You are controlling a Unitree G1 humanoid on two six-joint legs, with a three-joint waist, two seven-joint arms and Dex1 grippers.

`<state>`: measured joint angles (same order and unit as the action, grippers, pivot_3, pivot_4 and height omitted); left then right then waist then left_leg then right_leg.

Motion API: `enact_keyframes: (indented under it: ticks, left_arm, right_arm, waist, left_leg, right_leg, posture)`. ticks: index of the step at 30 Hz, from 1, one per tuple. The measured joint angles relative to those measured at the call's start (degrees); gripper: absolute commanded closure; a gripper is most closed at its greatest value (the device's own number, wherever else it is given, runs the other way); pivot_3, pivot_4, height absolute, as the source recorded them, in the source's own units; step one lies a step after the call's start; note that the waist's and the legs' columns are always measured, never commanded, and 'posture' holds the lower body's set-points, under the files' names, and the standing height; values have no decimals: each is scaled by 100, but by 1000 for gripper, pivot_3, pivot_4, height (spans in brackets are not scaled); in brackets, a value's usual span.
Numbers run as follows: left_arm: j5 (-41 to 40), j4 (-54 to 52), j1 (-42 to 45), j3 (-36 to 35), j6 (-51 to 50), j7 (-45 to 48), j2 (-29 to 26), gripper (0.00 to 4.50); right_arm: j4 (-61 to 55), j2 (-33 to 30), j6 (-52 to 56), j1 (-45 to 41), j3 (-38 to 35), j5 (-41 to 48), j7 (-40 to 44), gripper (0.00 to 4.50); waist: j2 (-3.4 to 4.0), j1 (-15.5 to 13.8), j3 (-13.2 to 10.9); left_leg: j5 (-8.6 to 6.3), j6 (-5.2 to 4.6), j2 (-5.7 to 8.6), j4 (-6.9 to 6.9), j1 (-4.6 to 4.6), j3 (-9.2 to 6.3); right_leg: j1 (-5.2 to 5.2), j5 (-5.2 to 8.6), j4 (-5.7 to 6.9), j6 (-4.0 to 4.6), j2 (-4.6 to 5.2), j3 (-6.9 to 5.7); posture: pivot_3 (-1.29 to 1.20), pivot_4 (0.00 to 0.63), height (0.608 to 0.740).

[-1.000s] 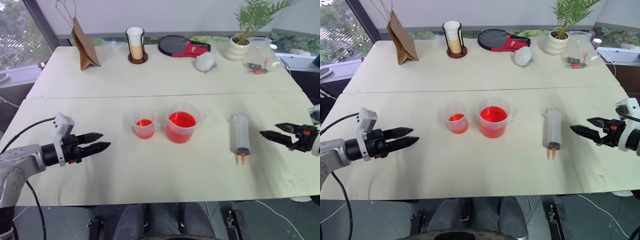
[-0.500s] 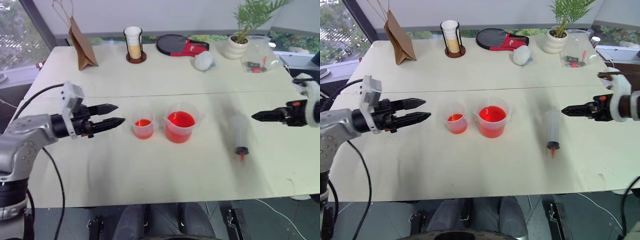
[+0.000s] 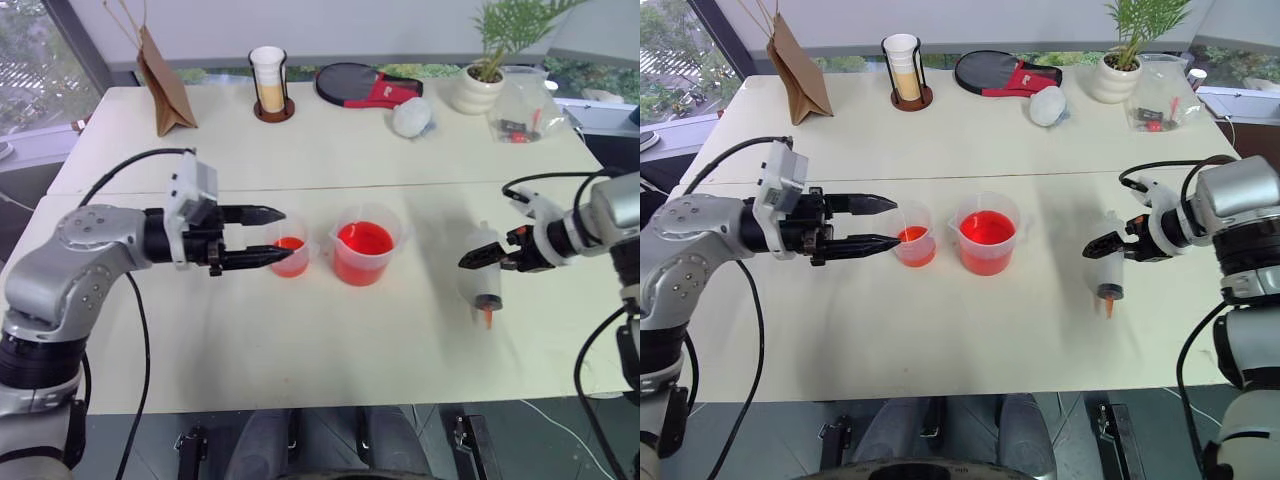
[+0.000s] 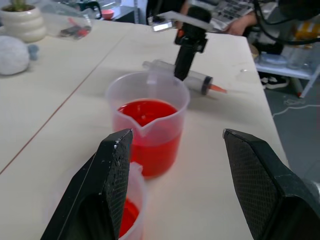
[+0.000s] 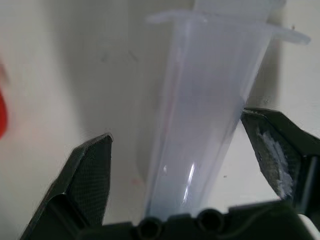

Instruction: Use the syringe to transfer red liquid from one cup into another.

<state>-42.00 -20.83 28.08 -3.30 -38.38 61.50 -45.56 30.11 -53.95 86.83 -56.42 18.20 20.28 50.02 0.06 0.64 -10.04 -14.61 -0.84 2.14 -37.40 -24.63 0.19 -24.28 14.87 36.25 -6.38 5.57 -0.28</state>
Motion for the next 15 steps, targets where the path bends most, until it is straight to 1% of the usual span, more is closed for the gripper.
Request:
enact_keyframes:
  ticks: [3, 4, 5, 9, 11, 13, 15]
  left_arm:
    - [2, -22, -32, 2, 0, -16, 4, 1547]
    - [10, -19, -56, 2, 2, -15, 4, 1547]
    - [19, -12, -76, 2, 7, -14, 4, 1547]
    - [78, 103, -96, 2, 66, 4, 3, 1547]
    - [175, 316, -93, 2, 147, 37, -2, 1547]
    - [235, 550, -49, 1, 174, 98, -46, 1547]
    - [278, 822, 126, -1, 199, 218, -64, 1547]
  right_arm:
    - [172, 48, -146, -15, 10, -177, -136, 2422]
    - [173, 60, -148, -20, 8, -180, -131, 2867]
    - [170, 71, -135, -29, 11, -187, -136, 3114]
    - [236, 152, 175, -113, -138, -173, -265, 3126]
    - [409, 211, 418, -370, -362, -73, -284, 3126]
    - [534, 244, 350, -866, -578, 68, -148, 3126]
    - [604, 278, 111, -1694, -957, 269, 116, 3126]
  waist:
    - [0, 2, 0]
    - [0, 1, 0]
    - [0, -1, 0]
    - [0, -4, 0]
    - [5, 1, -3]
    - [18, 14, -12]
    - [24, 29, -15]
  left_leg:
    - [-5, -10, 1, -10, 6, 0]
    - [-5, -10, 0, -12, 9, 0]
    - [-6, -12, 0, -17, 10, -1]
    - [-12, -22, 0, -34, 10, -1]
    - [-12, -23, 0, -38, 9, 0]
    - [-13, -23, 0, -42, 6, 3]
    - [-13, -23, -4, -42, 5, 10]
  right_leg:
    - [12, -2, 2, -4, -2, -2]
    - [15, -2, 3, -4, -3, -3]
    - [18, -2, 5, -4, -4, -3]
    - [23, -2, 12, -5, -5, -3]
    - [21, -2, 15, -5, -6, -3]
    - [14, -2, 21, -6, -8, -2]
    - [0, -2, 38, -6, -12, -1]
  posture:
    - [0, 150, 740]
    - [0, 150, 740]
    - [0, 150, 740]
    - [0, 150, 740]
    - [0, 150, 740]
    - [0, 150, 740]
    - [0, 150, 740]
